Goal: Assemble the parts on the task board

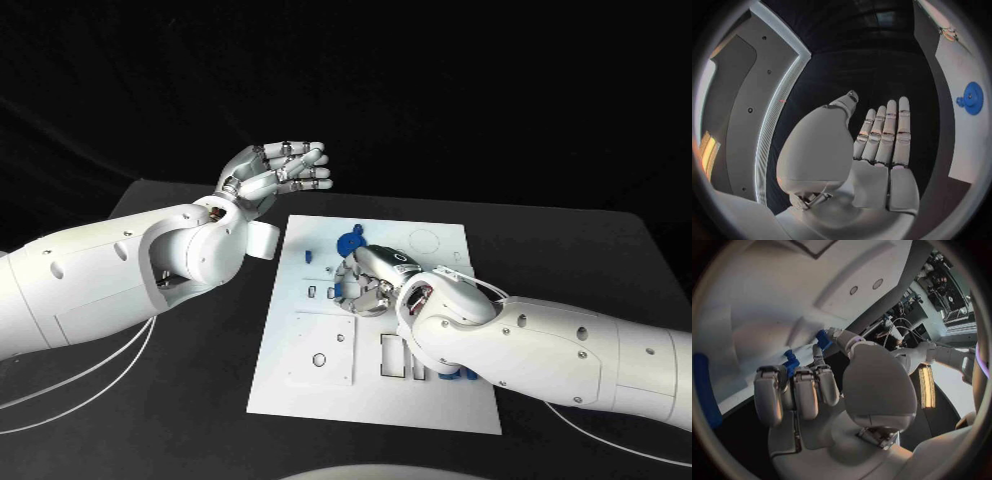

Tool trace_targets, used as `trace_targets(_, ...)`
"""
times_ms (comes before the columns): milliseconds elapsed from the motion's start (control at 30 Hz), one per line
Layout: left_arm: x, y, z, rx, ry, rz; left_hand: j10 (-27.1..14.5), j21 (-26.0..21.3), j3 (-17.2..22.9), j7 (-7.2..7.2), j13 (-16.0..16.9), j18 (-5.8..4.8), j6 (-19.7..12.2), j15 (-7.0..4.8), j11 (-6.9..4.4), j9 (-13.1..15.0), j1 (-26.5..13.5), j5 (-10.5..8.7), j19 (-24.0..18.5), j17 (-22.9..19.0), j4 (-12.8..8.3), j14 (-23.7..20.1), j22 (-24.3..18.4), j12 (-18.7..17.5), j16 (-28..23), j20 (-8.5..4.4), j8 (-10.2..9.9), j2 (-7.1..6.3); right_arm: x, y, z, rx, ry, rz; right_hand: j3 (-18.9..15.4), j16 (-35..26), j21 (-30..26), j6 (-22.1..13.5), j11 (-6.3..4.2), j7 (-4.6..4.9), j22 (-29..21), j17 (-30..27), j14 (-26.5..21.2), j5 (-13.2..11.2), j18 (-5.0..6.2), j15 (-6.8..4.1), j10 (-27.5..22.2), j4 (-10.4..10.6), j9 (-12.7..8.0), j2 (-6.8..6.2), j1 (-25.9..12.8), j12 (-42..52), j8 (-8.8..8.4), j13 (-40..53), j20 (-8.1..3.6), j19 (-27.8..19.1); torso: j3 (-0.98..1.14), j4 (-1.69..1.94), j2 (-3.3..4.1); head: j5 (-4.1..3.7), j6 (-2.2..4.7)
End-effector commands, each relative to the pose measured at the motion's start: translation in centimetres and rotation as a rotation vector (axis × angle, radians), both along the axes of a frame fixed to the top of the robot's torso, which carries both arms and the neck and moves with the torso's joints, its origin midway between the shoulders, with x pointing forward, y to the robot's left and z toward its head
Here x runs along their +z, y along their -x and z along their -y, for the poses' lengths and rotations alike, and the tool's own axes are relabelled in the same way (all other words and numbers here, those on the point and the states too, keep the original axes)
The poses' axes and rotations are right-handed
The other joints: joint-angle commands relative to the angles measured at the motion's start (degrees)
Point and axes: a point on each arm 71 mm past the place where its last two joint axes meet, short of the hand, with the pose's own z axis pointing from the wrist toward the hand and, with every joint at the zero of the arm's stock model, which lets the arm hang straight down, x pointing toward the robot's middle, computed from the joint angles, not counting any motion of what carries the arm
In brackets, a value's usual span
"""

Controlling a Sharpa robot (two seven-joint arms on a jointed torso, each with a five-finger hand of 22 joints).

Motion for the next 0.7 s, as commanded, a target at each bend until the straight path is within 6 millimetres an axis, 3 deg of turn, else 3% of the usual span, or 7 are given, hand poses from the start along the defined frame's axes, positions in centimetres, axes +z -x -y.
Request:
trace_targets(33,0.1,0.0,0.0,0.001,0.003,0.006,0.25,-0.38,-0.27,3.73,0.08,0.68,-0.13,-0.15,-0.02,0.03,-0.17,0.01,-0.26,0.11,-0.18,-0.37,-0.09,-0.34,-0.24,0.30,-0.15,0.29,0.2,0.1,0.0,0.007,-0.031,0.021,-3.17,-0.18,-0.41,-1.48,0.50,0.27,11.40,12.77,5.55,-0.45,-0.69,0.65,0.16,1.21,-0.34,-0.09,-1.14,-0.43,-0.84,7.18,0.68,2.24,-0.01,0.00,-0.02,-0.10,0.04)
trace_targets(67,0.1,0.0,0.0,0.003,0.002,0.006,0.24,-0.39,-0.27,3.73,0.07,0.68,-0.13,-0.15,-0.02,0.03,-0.16,0.01,-0.26,0.11,-0.19,-0.37,-0.09,-0.35,-0.25,0.31,-0.15,0.28,0.3,0.1,0.1,0.005,-0.041,0.026,-14.60,-0.20,-0.49,-2.52,0.69,0.50,11.38,12.70,5.53,-12.78,-0.67,0.92,-0.03,2.20,-0.36,1.94,0.16,-0.58,-1.31,7.02,0.80,2.20,0.00,-0.01,-0.03,-0.10,0.05)
trace_targets(200,0.0,-0.2,-0.2,0.011,-0.015,0.006,0.23,-0.39,-0.28,3.72,0.07,0.68,-0.14,-0.14,-0.02,0.03,-0.16,0.01,-0.27,0.11,-0.20,-0.38,-0.10,-0.35,-0.26,0.31,-0.15,0.27,0.7,0.3,0.5,-0.003,-0.083,0.049,-29.05,-0.23,-0.63,-4.75,1.59,1.26,11.42,12.60,5.50,-13.25,-0.66,1.54,-0.41,9.73,-0.99,4.96,8.08,-0.87,-2.46,6.67,1.47,2.20,0.06,-0.06,-0.13,-0.10,0.13)
trace_targets(267,-0.1,-0.3,-0.3,0.015,-0.037,0.005,0.98,-0.34,-0.42,3.56,0.23,0.73,0.24,-0.26,-0.21,0.12,-0.36,0.01,-0.16,0.25,-0.14,-0.12,-0.10,0.01,-0.17,0.29,0.05,0.19,1.1,0.4,1.0,-0.007,-0.113,0.062,-30.46,-0.22,-0.58,-4.65,1.64,1.36,11.50,12.62,5.50,-13.24,-0.67,1.61,-0.42,12.73,-1.10,4.71,10.25,-0.85,-2.40,6.66,1.62,2.27,0.04,-0.06,-0.18,-0.11,0.15)
trace_targets(467,-0.6,-0.7,-0.9,0.006,-0.144,-0.013,6.29,2.63,-0.43,1.85,1.08,0.91,3.21,-2.57,-2.25,0.99,-0.60,0.06,4.18,3.06,-0.04,6.09,0.95,2.73,3.97,-1.64,2.13,0.39,2.7,0.5,2.7,0.022,-0.239,0.042,-28.14,-0.28,-1.00,-4.03,1.54,1.25,11.25,12.44,5.46,-12.17,-0.55,1.57,-0.33,12.46,-1.25,7.01,13.08,-0.73,-2.01,6.74,1.65,1.99,0.11,-0.27,-0.78,-0.18,0.49)
trace_targets(633,-1.6,-0.9,-1.0,-0.076,-0.304,-0.077,10.87,15.26,4.68,-0.78,4.99,0.60,4.76,-6.56,-5.25,3.97,-0.53,0.31,12.16,13.98,-1.10,13.75,7.70,9.86,22.10,-6.23,7.58,2.76,4.7,-0.1,5.5,0.023,-0.360,-0.057,-25.86,-0.76,-3.02,-2.84,1.14,0.85,9.94,11.12,5.13,-6.65,0.01,1.19,-0.73,11.83,-1.30,9.01,15.47,-1.11,-0.86,6.40,1.33,0.56,0.15,-0.60,-1.52,-0.07,0.34)
trace_targets(700,-2.1,-0.8,-1.0,-0.125,-0.393,-0.107,10.43,22.95,5.22,-2.29,10.06,0.61,3.99,-8.16,-6.46,7.16,-2.82,0.30,15.53,24.81,-0.37,18.01,12.13,17.22,37.14,-7.87,12.80,3.54,5.4,-0.4,7.0,0.004,-0.393,-0.087,-25.66,-0.77,-3.07,-2.70,1.08,0.80,9.93,11.12,5.13,-5.71,0.01,1.15,-0.75,11.82,-1.32,9.06,15.61,-1.12,-0.67,6.39,1.28,0.54,0.19,-0.70,-1.86,0.16,0.08)
